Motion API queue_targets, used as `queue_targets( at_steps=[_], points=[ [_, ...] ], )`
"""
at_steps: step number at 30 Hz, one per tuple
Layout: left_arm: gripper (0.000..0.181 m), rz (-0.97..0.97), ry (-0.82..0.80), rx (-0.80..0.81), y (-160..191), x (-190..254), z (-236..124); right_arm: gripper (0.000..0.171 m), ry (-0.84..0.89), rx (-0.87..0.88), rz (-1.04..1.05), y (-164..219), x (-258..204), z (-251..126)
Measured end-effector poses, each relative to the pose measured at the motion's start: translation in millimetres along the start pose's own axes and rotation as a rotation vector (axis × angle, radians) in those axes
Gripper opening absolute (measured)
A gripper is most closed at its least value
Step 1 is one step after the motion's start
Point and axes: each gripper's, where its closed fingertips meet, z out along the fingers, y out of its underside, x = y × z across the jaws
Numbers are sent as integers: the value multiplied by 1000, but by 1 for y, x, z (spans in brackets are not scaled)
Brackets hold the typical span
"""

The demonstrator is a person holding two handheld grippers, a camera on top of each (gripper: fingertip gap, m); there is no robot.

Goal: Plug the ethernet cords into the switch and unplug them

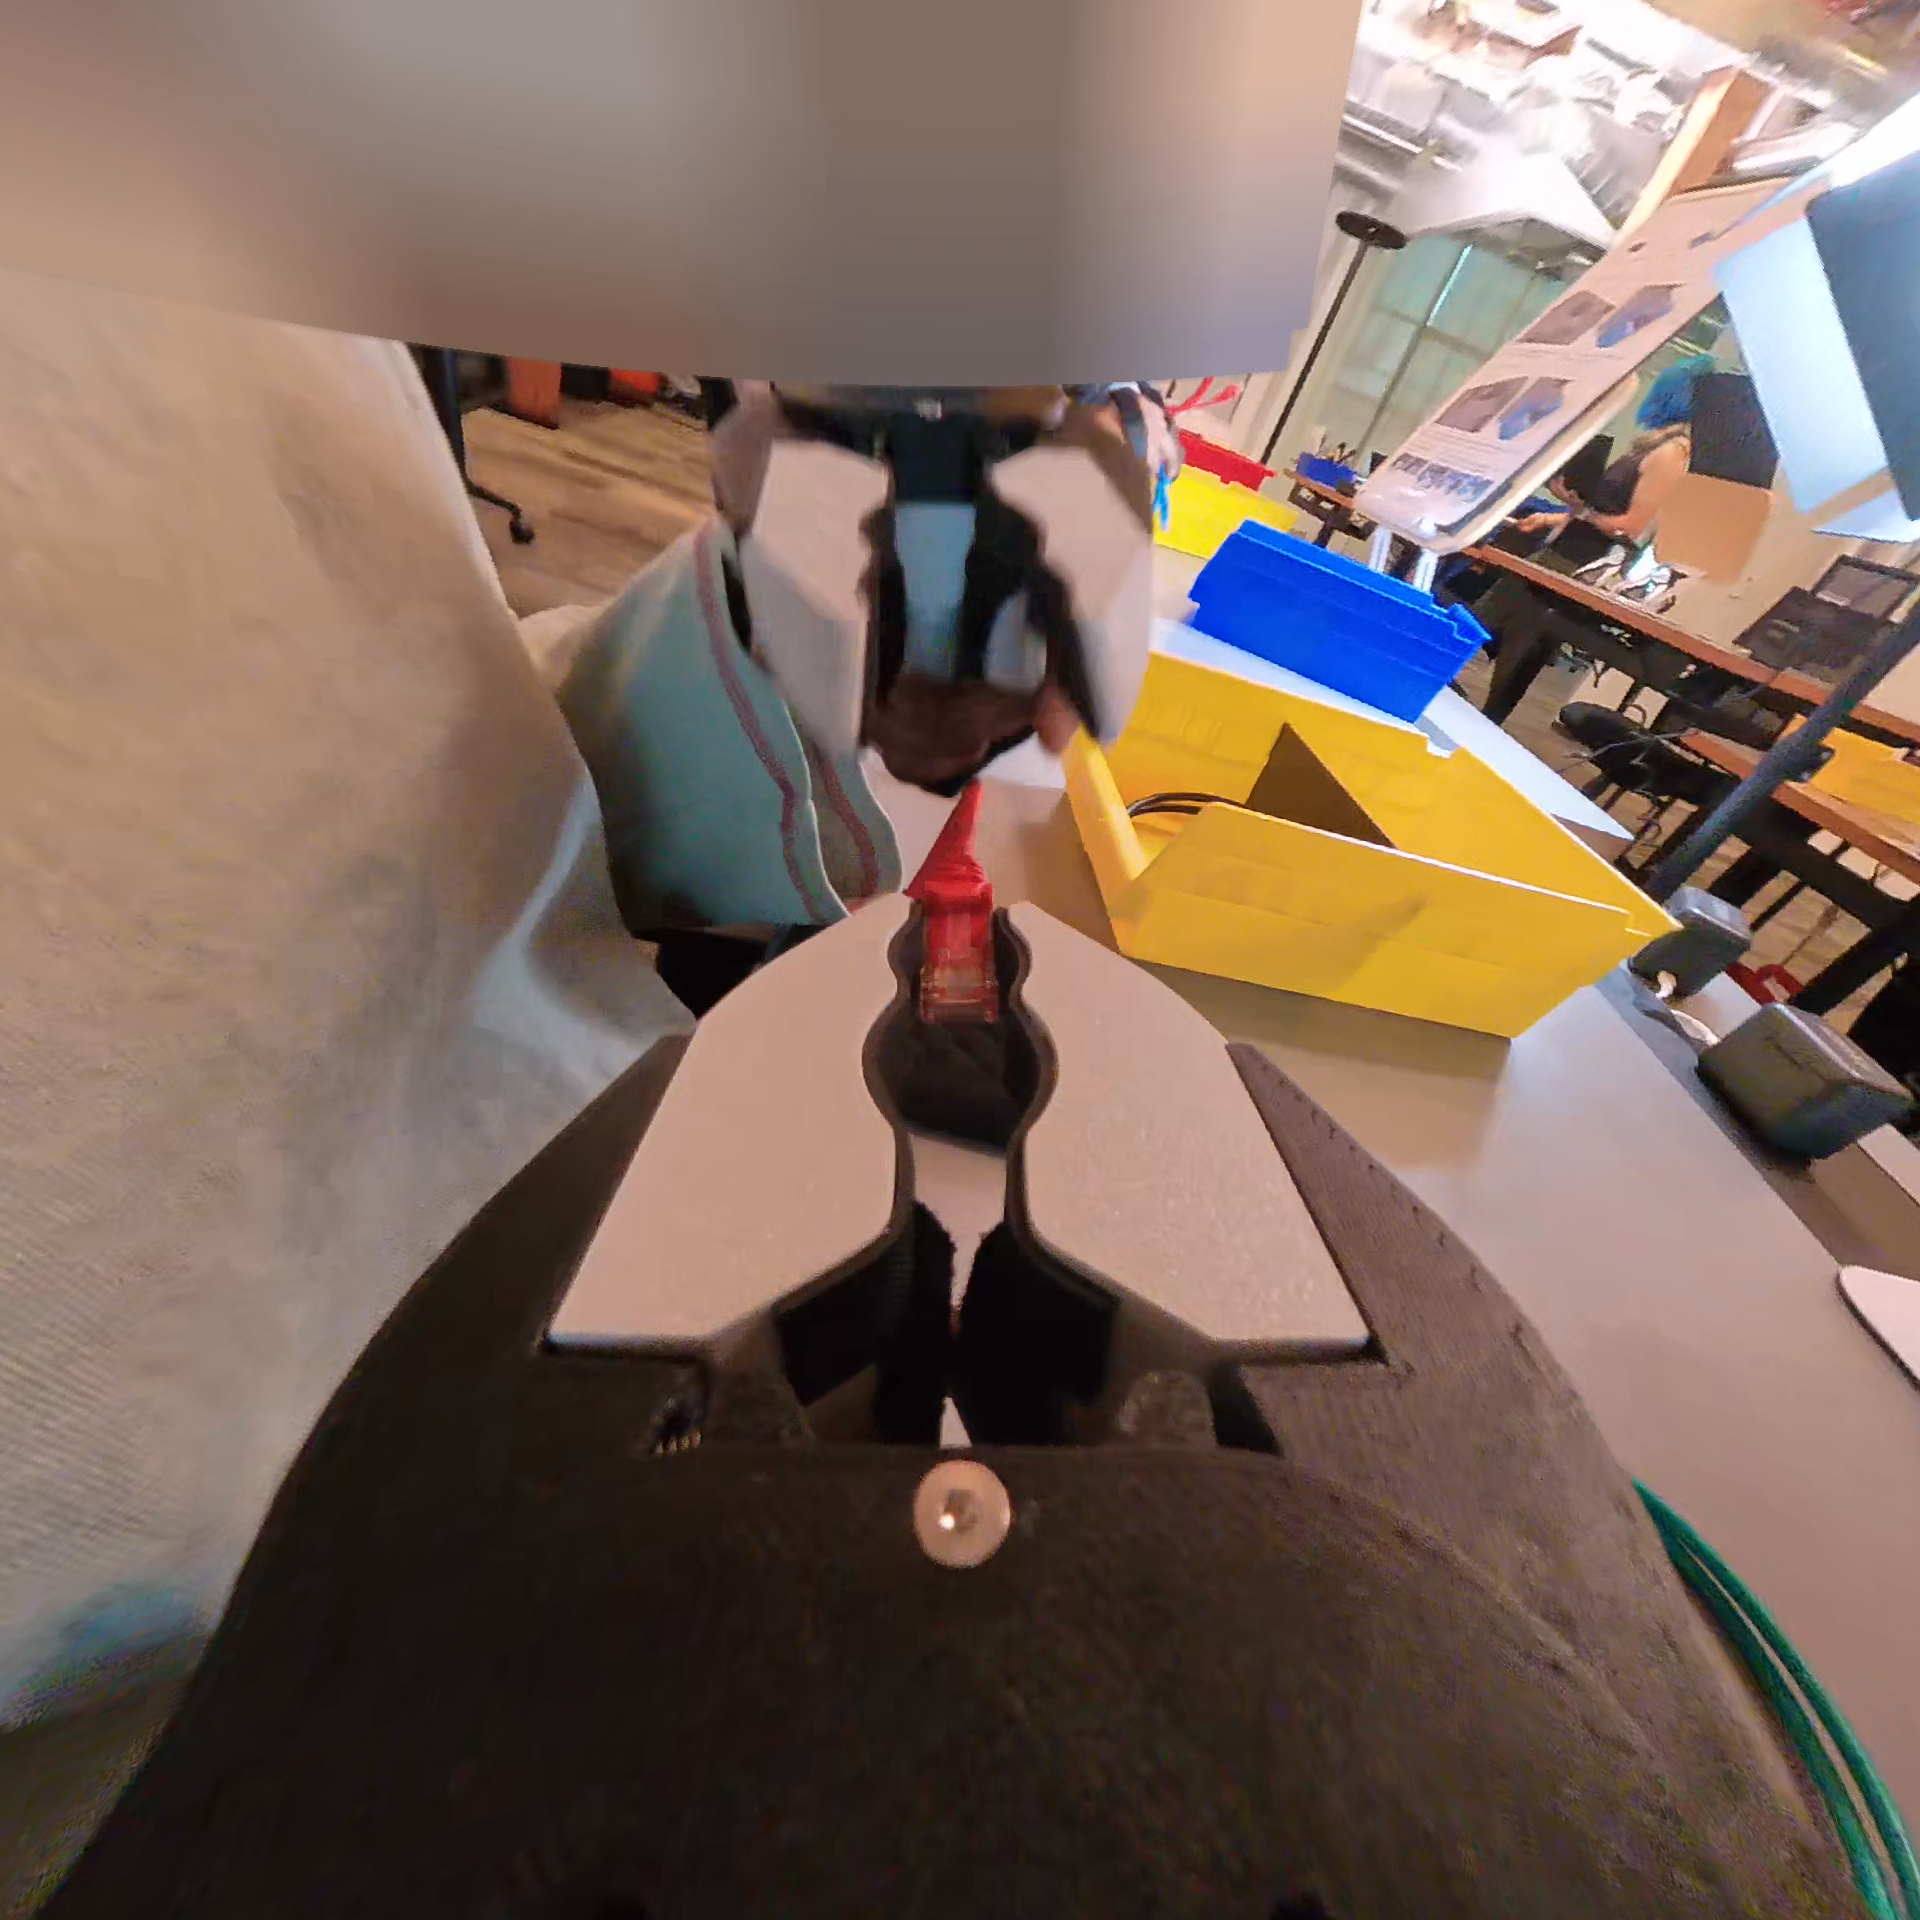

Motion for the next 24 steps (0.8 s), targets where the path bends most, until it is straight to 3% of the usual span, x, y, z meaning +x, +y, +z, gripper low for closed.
queue_targets(
  at_steps=[2, 5, 10, 12, 18, 24],
  points=[
    [32, 27, 76, -55, 15, 10, 10, 13, -5, 27, 20, -2, -1, 0],
    [11, 5, 64, -26, 19, 2, 16, 13, -6, 51, 49, 0, 1, -2],
    [11, -27, 102, 3, 27, 0, 17, 13, 3, 57, 74, 6, 3, -1],
    [19, -35, 98, -15, 34, -3, 18, 13, 6, 79, 93, 7, 5, -1],
    [9, -74, 111, 36, 36, -7, 18, 13, 7, 93, 122, 12, 10, -1],
    [9, -87, 87, -54, 53, -12, 22, 16, 50, -3, 94, 27, 15, -4]
  ],
)
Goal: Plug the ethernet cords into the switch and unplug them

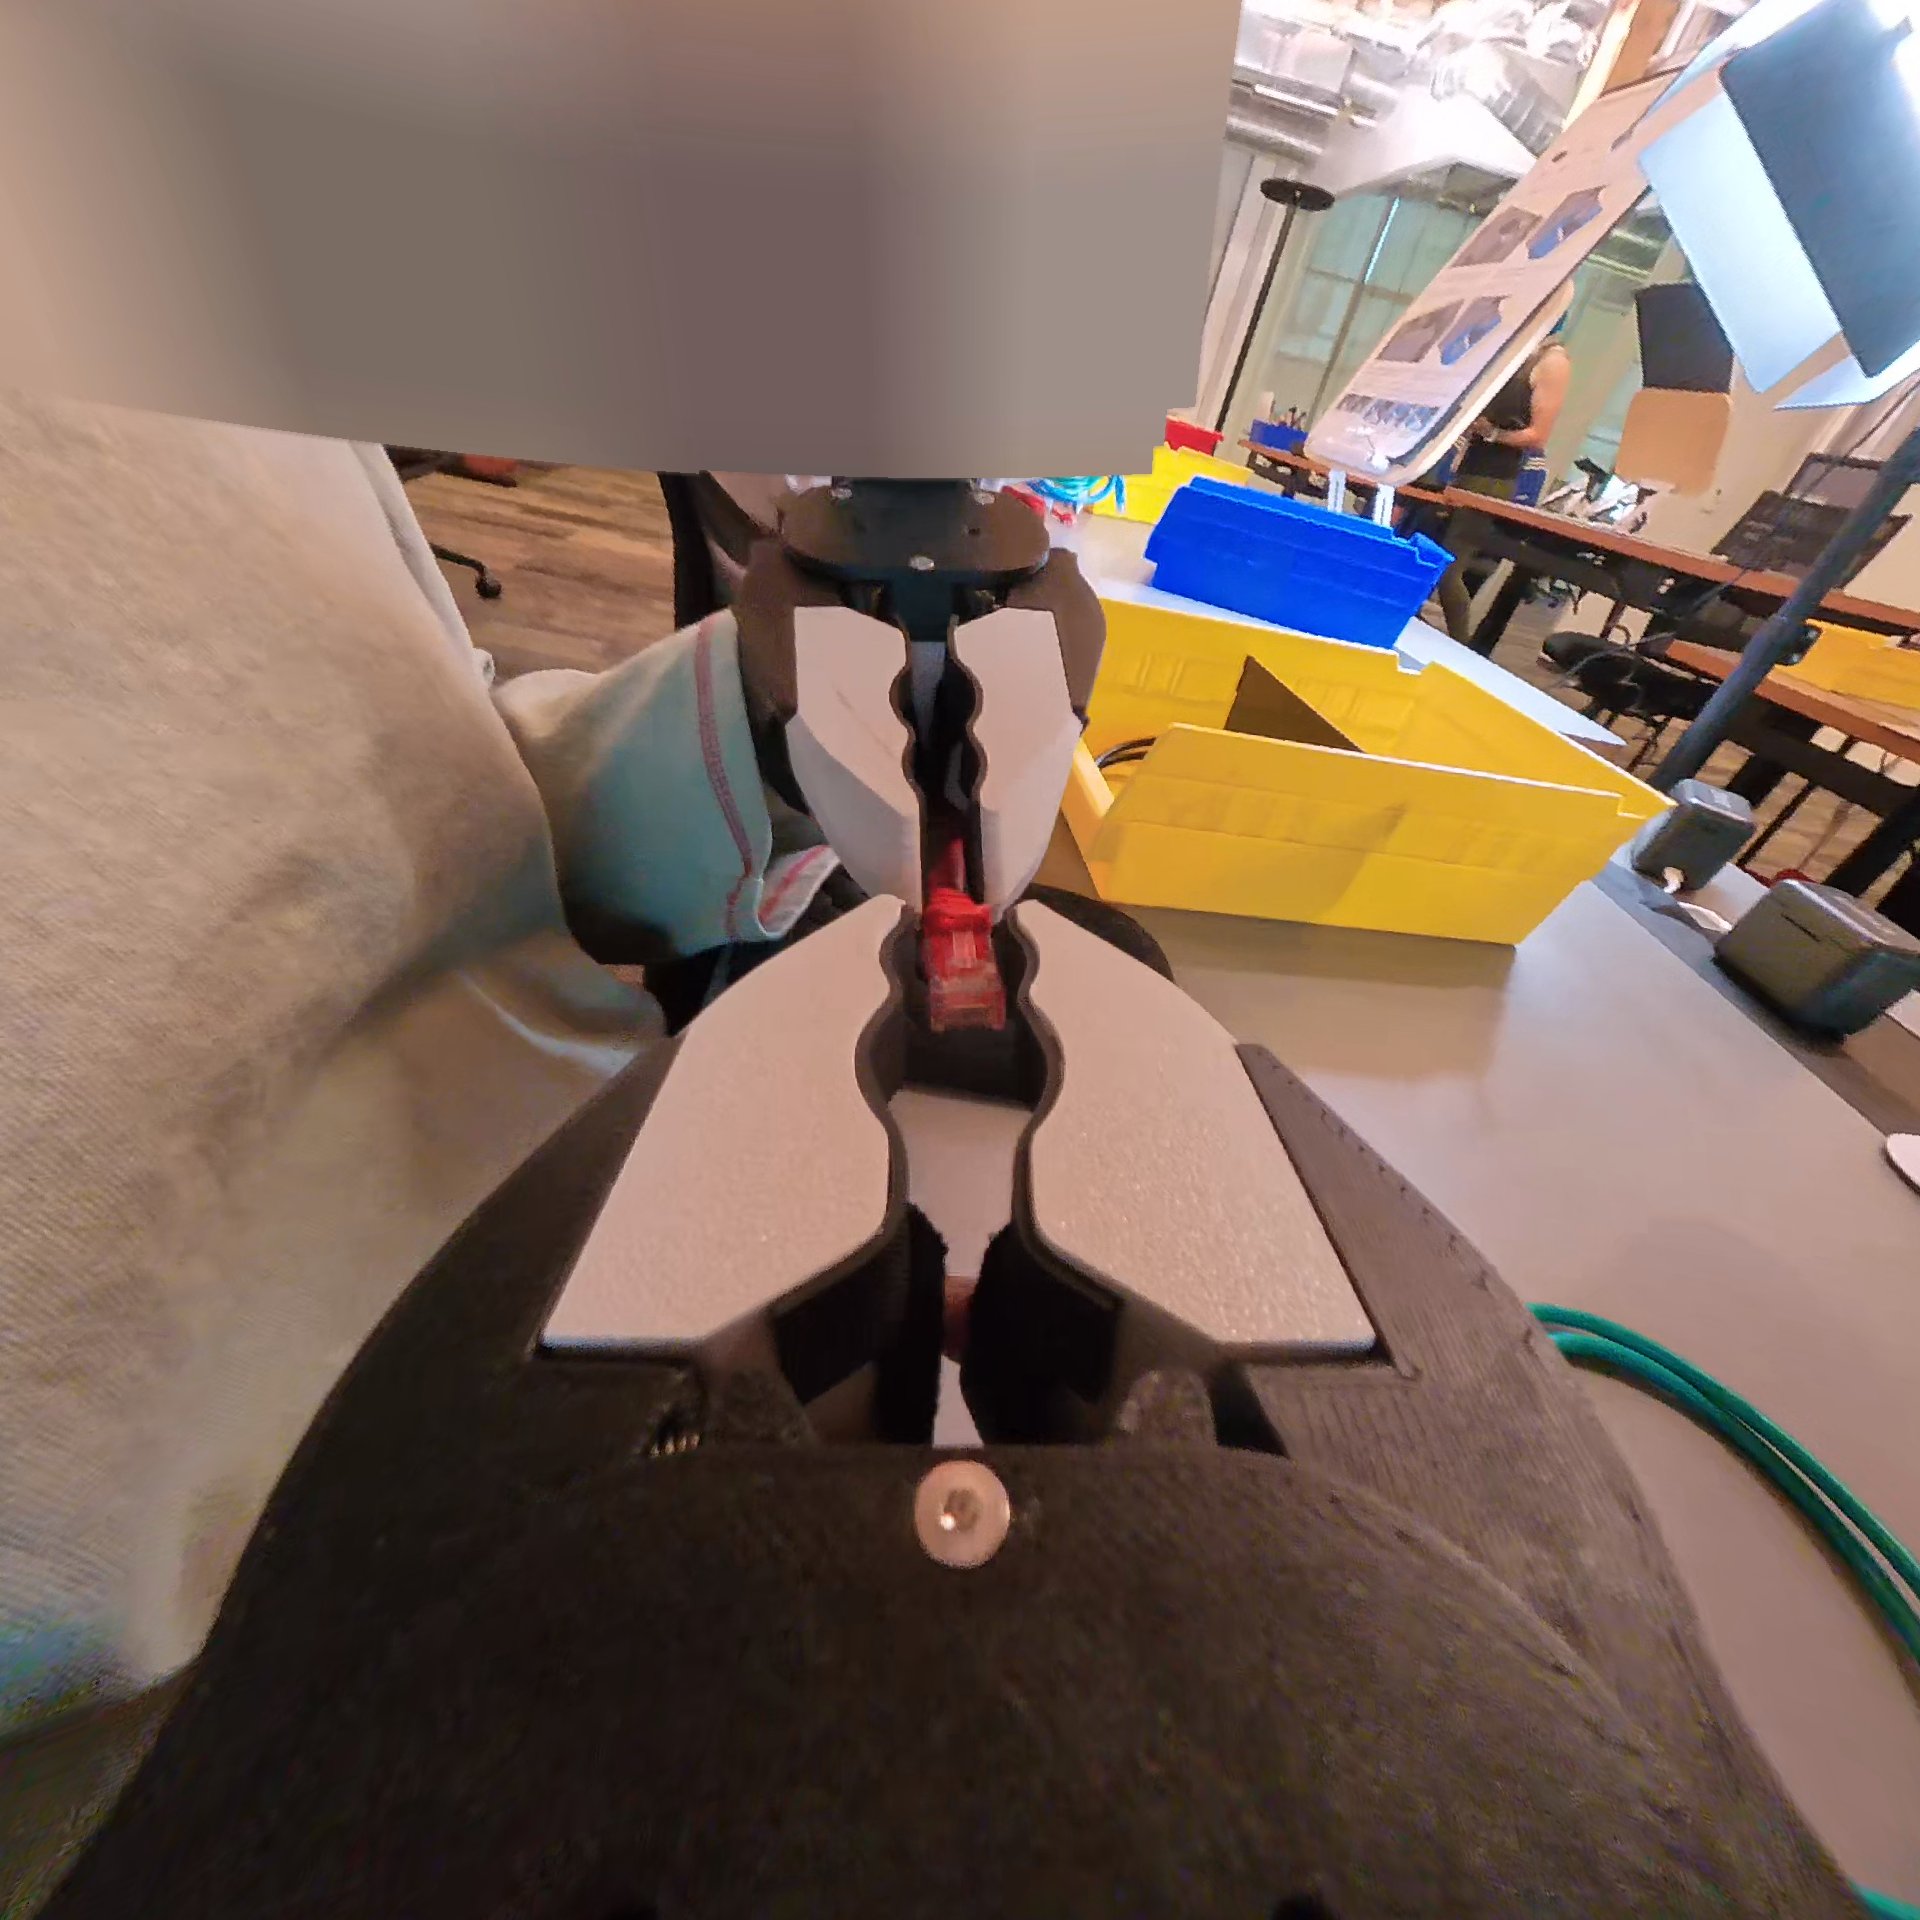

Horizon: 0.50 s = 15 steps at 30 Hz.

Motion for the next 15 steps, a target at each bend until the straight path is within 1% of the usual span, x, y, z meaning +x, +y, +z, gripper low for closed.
queue_targets(
  at_steps=[3, 6, 8, 10, 15],
  points=[
    [9, 23, 10, -24, 3, 2, 0, 12, -17, -29, -32, 3, -3, 0],
    [9, 46, 17, -9, 2, 4, -1, 12, -37, -14, -28, 1, -5, 1],
    [15, 92, 48, -1, 3, 11, -1, 12, -71, 10, -18, 2, -9, 1],
    [16, 134, 66, 10, 2, 16, -2, 12, -99, 37, -18, 1, -13, 0],
    [13, 118, 85, 12, 1, 18, -2, 12, -116, 45, -37, -1, -17, 1]
  ],
)
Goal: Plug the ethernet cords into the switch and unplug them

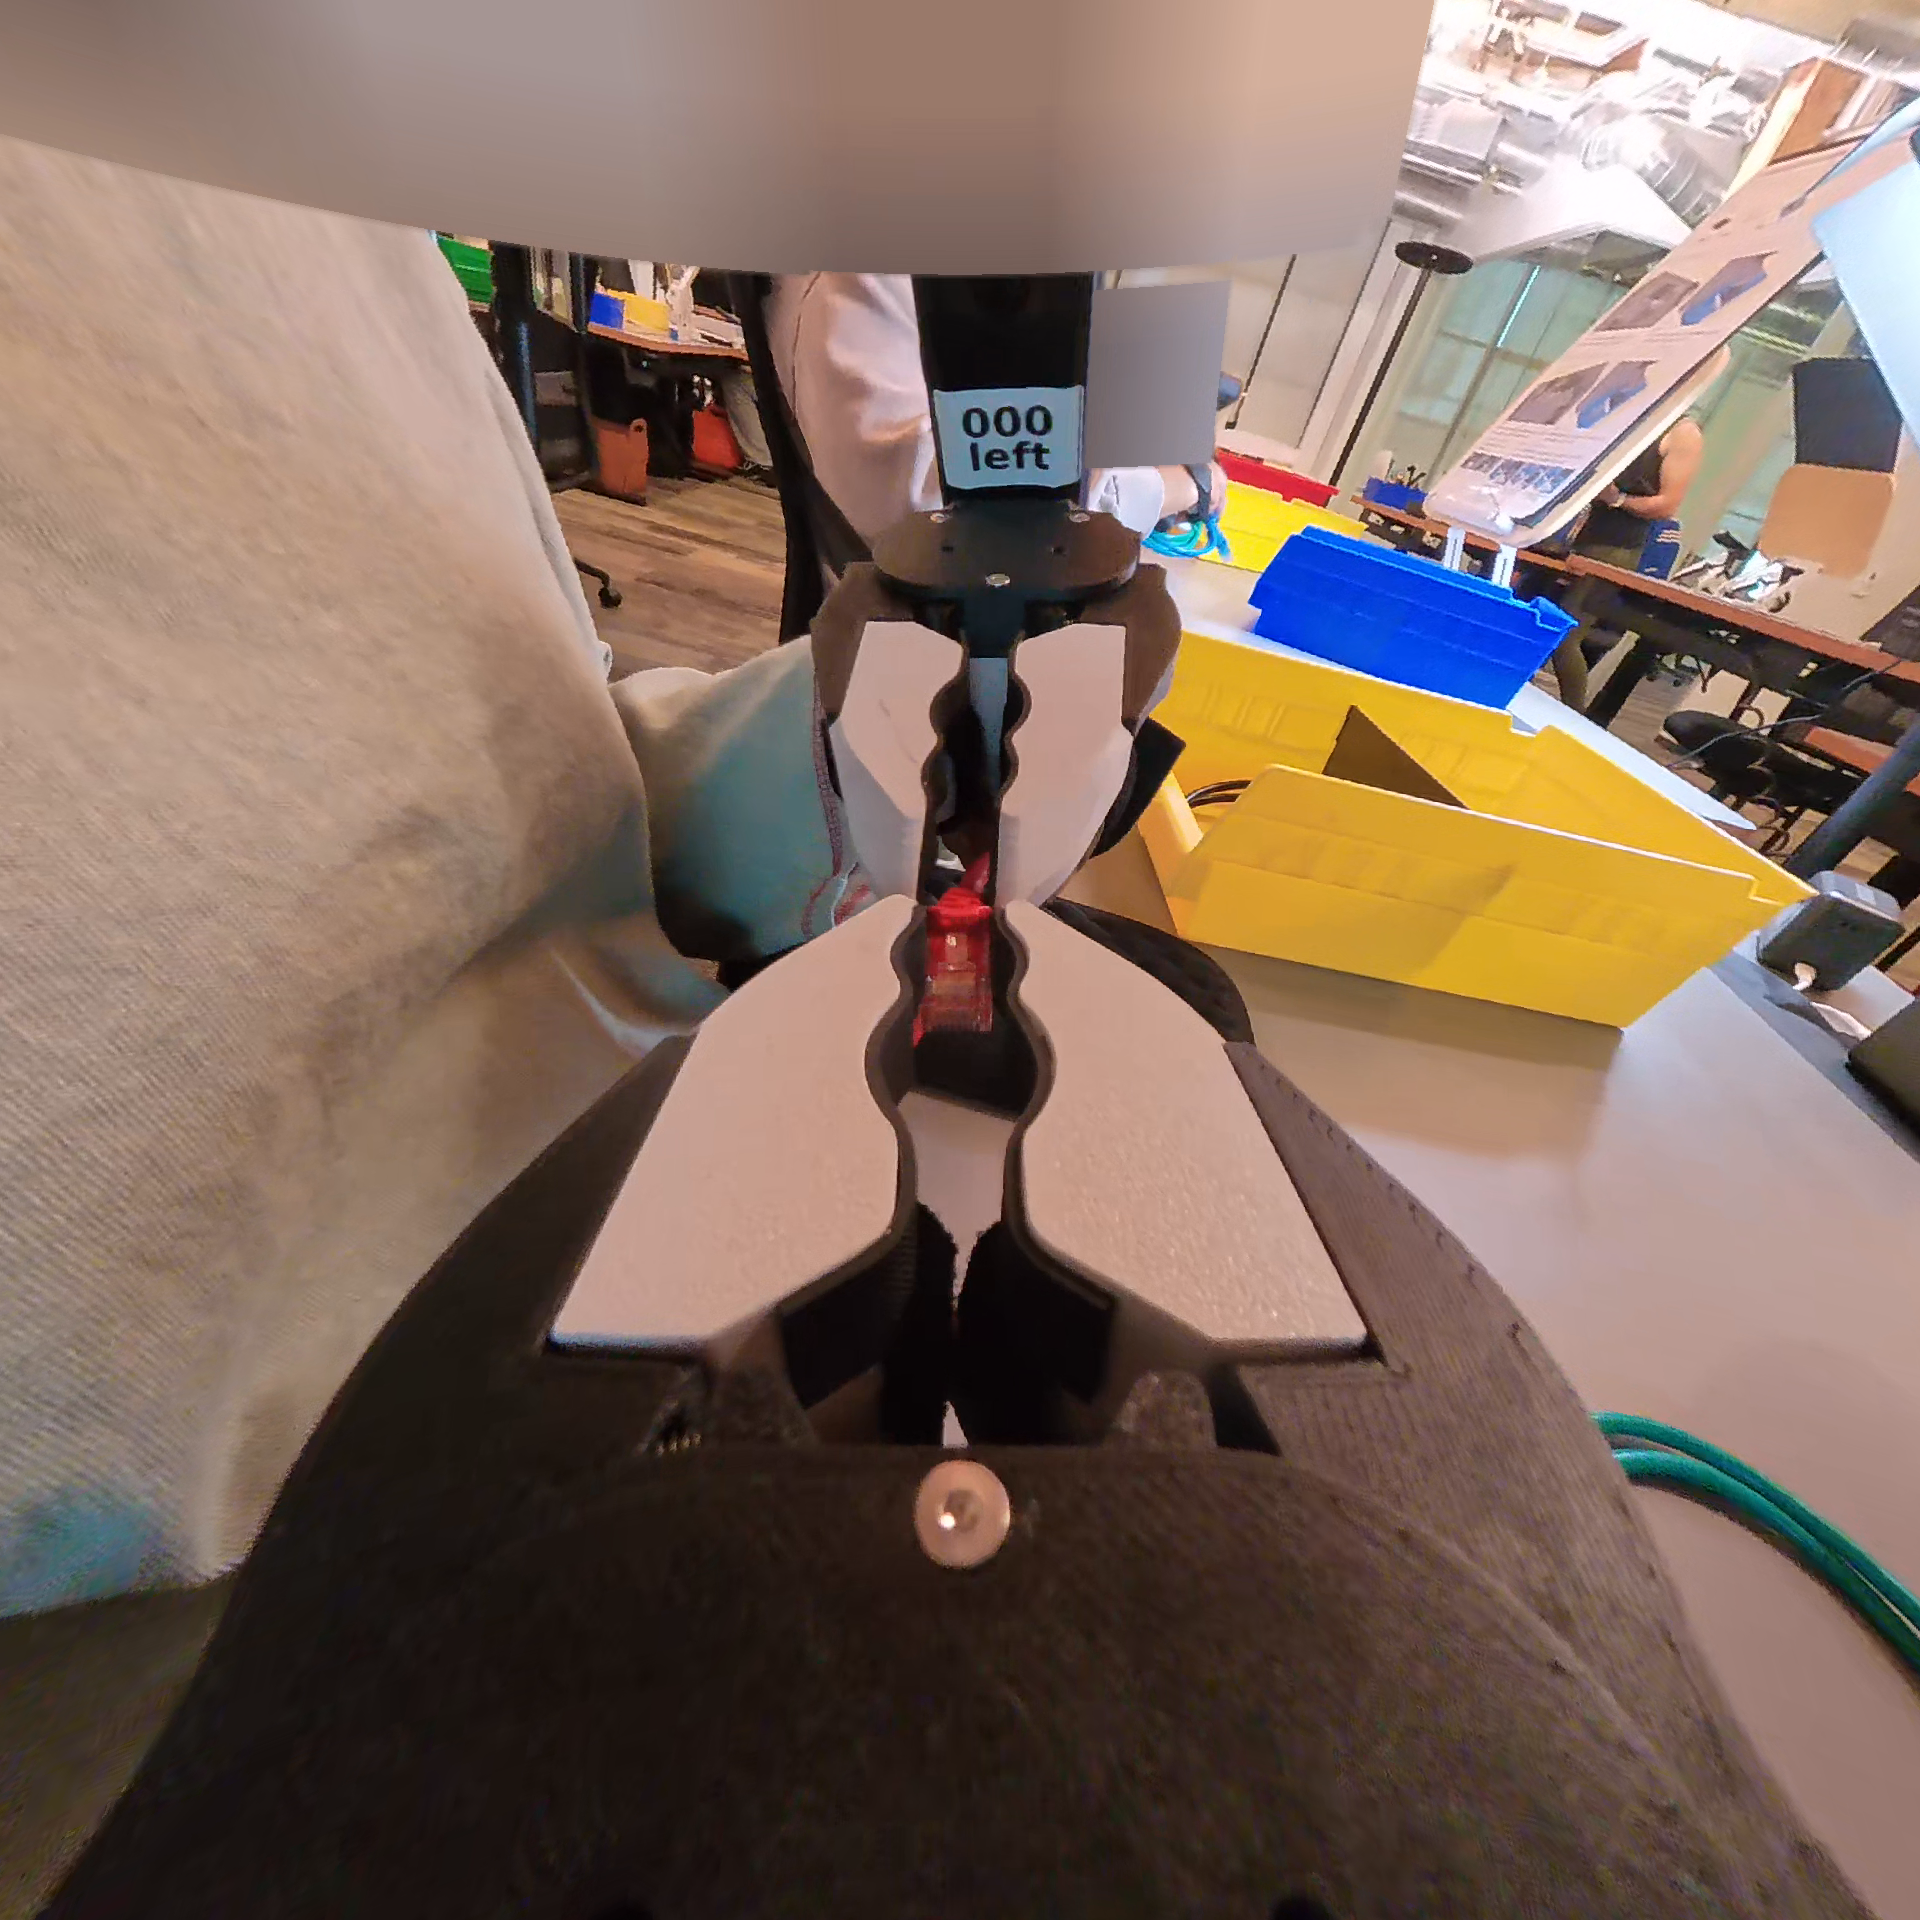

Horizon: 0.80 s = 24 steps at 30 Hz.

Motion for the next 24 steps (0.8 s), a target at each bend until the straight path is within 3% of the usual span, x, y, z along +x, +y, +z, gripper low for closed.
queue_targets(
  at_steps=[10, 15, 19, 24],
  points=[
    [10, -28, -44, -69, 4, -8, 5, 12, 56, -82, -46, 6, 7, -7],
    [10, -39, -192, -100, 10, -32, -24, 54, 125, -551, -105, 56, 28, -48],
    [10, -34, -264, -123, 14, -42, -38, 69, 76, -1017, -202, 88, 47, -85],
    [10, -41, -267, -103, 14, -44, -38, 80, -147, -1167, -219, 109, 73, -72]
  ],
)
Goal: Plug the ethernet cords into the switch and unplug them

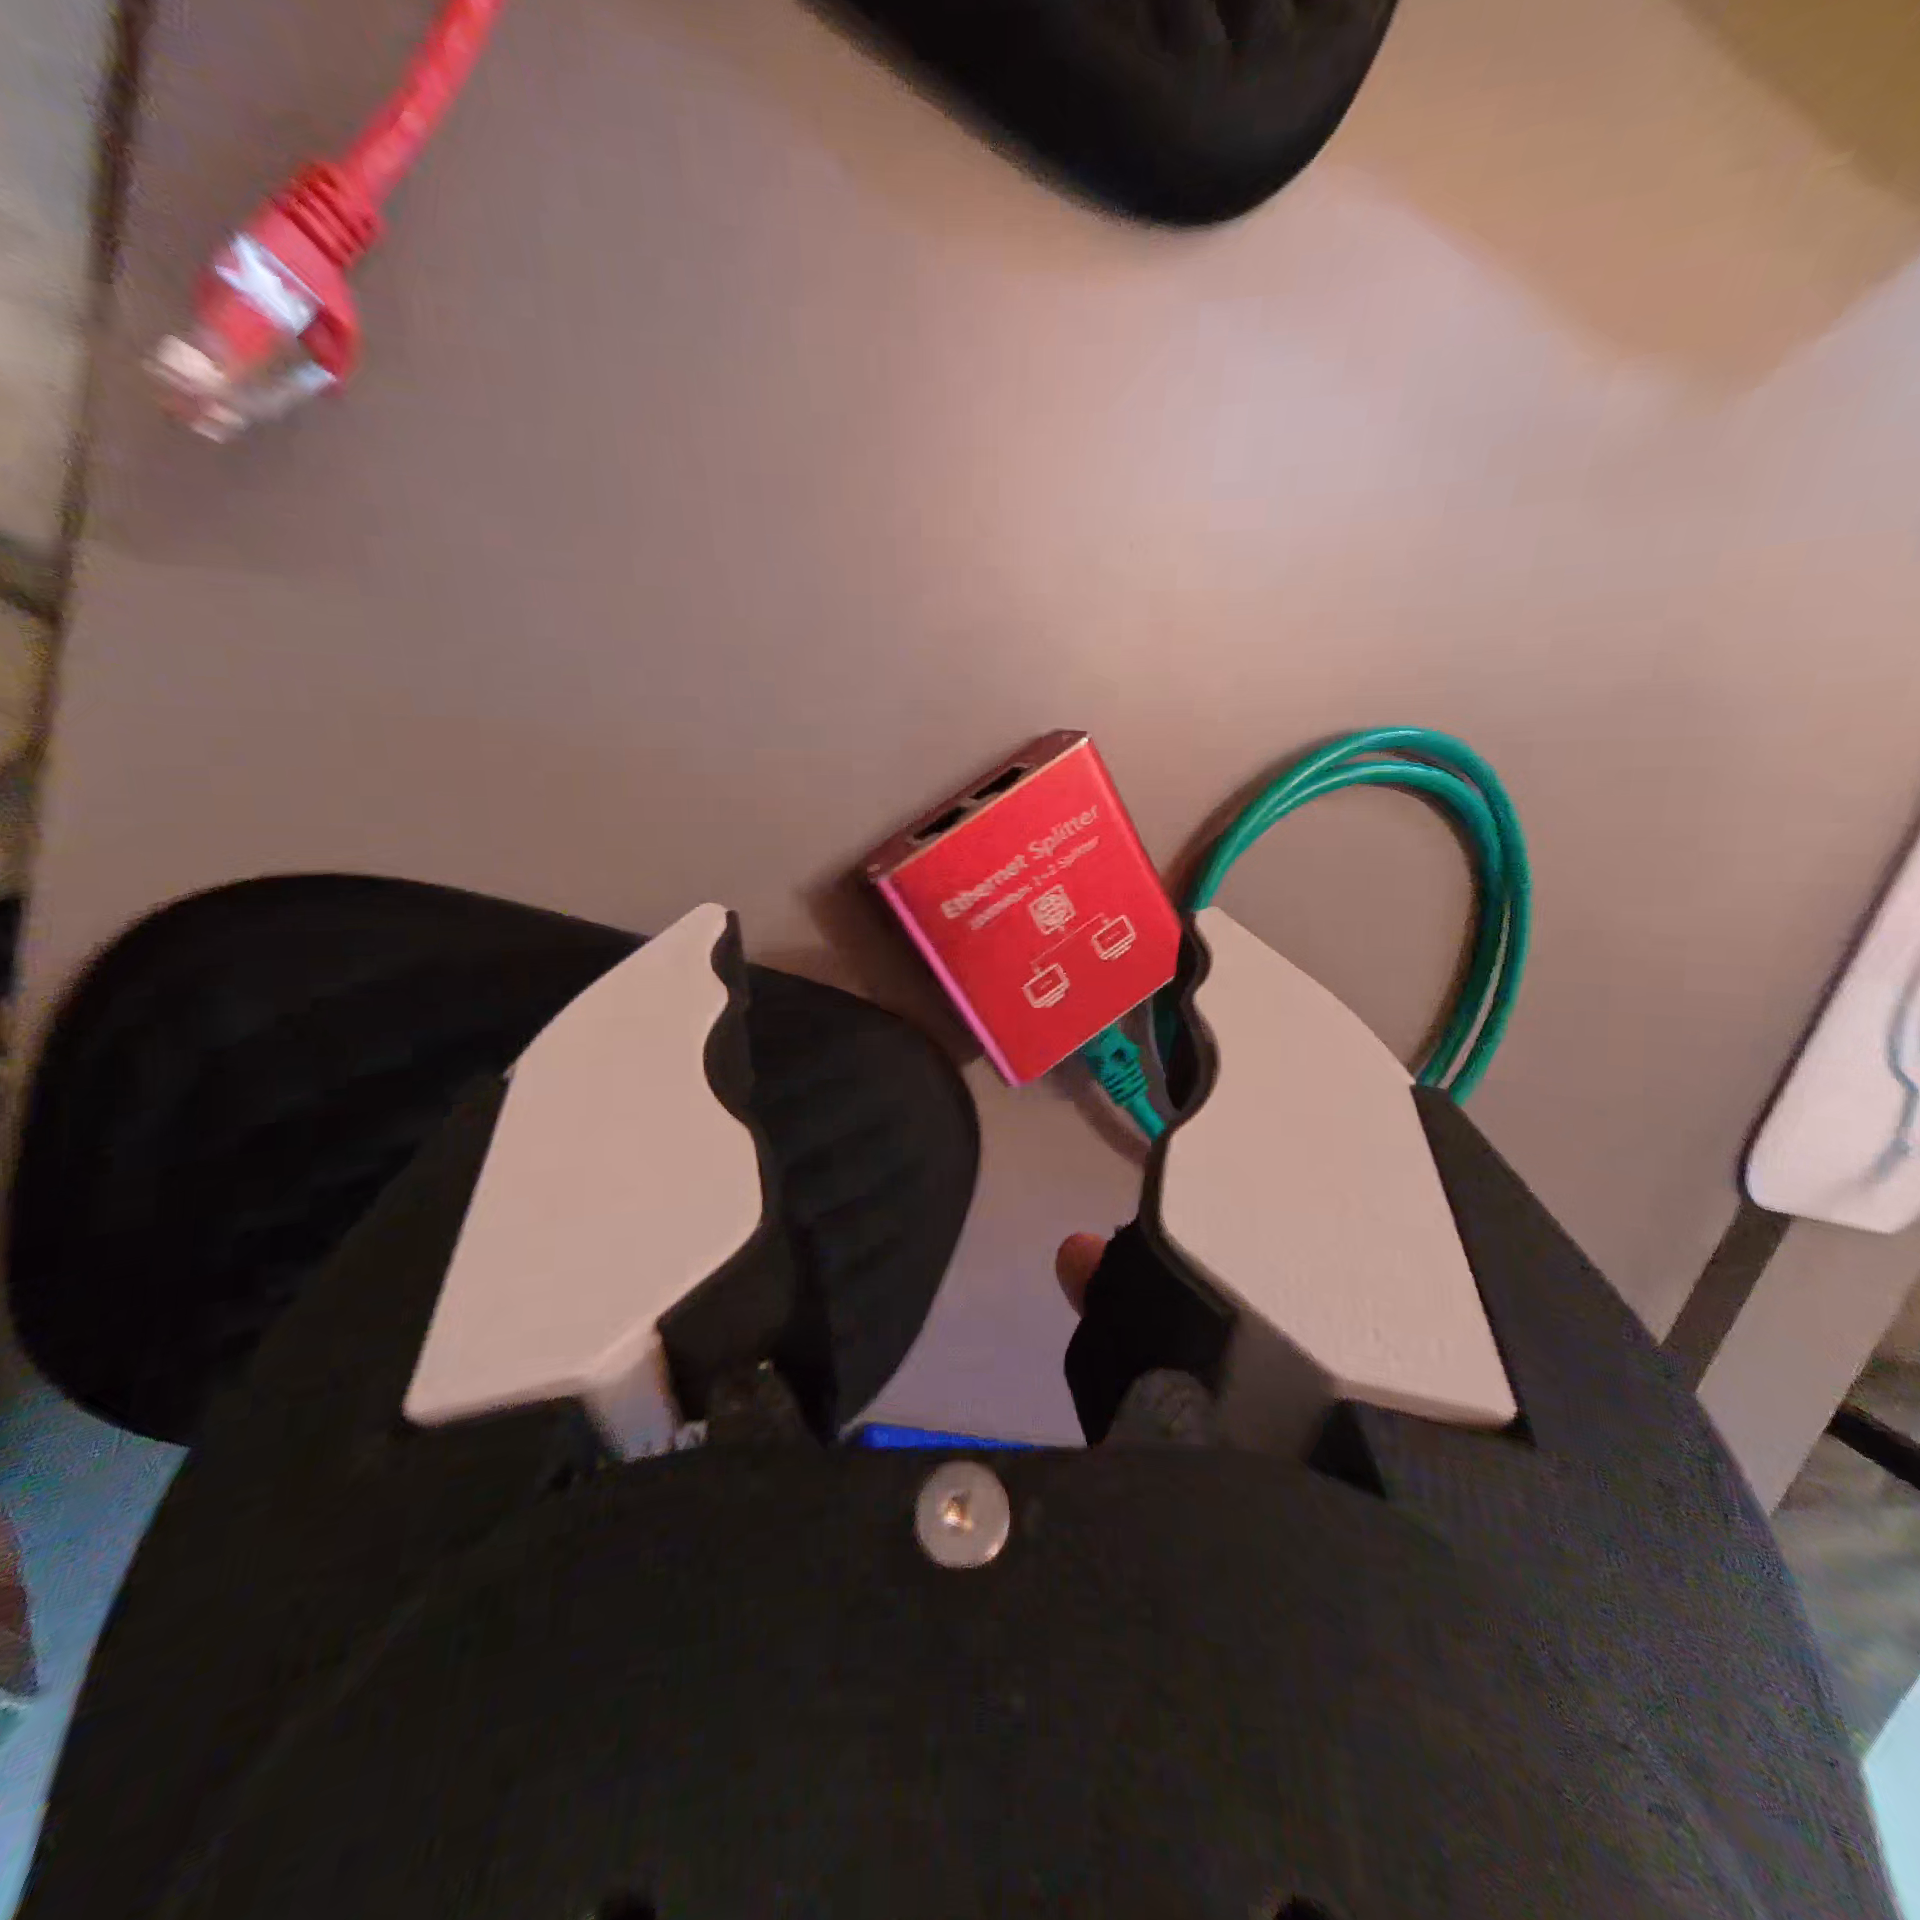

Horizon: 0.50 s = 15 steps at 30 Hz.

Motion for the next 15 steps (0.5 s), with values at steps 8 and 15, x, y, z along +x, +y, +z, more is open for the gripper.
queue_targets(
  at_steps=[8, 15],
  points=[
    [10, 6, 9, 37, -2, 0, -4, 88, -258, -138, -182, 27, 12, 48],
    [11, -20, -9, 46, 1, -6, -8, 74, -243, -69, 77, 21, 15, 49]
  ],
)
